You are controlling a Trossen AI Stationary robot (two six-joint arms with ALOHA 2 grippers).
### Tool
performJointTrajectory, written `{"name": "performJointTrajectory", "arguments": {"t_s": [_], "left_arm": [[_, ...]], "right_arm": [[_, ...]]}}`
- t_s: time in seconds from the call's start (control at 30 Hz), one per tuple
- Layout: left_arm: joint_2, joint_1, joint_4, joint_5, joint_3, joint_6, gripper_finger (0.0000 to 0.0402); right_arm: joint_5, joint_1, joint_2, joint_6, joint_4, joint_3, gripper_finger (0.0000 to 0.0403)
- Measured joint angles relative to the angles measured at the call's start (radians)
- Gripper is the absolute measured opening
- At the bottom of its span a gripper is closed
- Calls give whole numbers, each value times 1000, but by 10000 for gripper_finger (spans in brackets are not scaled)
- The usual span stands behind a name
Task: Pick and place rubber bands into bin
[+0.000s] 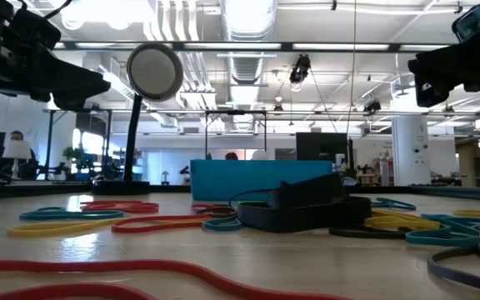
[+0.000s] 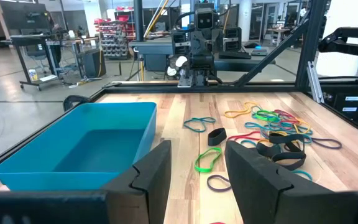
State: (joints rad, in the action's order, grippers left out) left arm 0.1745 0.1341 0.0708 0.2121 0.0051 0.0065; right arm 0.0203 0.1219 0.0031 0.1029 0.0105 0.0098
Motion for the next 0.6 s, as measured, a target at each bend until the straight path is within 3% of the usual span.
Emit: {"name": "performJointTrajectory", "arguments": {"t_s": [0.6], "left_arm": [[0,0,0,0,0,0,137]], "right_arm": [[0,0,0,2,14,0,63]]}}
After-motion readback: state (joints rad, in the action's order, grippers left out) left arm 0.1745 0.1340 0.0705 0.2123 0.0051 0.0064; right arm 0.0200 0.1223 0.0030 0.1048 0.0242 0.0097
